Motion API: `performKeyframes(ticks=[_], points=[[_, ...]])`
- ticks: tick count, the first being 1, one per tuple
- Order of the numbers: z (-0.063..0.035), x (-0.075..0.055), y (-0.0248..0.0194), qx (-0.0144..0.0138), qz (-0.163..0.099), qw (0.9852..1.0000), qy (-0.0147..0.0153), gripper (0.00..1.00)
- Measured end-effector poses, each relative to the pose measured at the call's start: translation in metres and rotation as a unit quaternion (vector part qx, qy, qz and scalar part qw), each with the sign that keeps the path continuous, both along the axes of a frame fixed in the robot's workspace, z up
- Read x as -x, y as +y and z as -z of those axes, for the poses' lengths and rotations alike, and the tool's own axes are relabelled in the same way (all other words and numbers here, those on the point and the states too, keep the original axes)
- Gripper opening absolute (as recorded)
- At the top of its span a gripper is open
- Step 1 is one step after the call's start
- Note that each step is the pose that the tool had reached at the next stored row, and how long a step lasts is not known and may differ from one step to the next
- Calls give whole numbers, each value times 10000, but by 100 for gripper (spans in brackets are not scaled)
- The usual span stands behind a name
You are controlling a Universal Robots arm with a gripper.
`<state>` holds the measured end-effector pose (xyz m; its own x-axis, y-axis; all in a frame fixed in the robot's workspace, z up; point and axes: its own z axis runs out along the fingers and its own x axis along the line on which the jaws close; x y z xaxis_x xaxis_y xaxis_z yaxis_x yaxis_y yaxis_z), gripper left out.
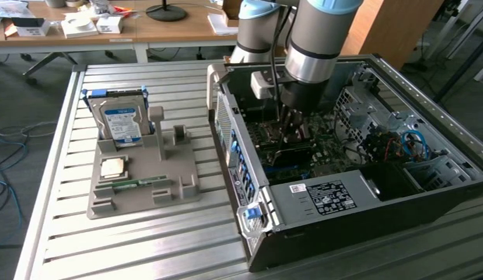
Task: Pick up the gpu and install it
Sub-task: 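Press down on the gpu until it lock into place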
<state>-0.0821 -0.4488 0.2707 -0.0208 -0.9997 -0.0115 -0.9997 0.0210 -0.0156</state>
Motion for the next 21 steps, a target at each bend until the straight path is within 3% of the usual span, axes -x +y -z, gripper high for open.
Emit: performKeyframes(ticks=[8,21], points=[[-11,-1,-46,0,0,10000,1,11],[14,-1,-47,-10,-1,10000,0,11]])
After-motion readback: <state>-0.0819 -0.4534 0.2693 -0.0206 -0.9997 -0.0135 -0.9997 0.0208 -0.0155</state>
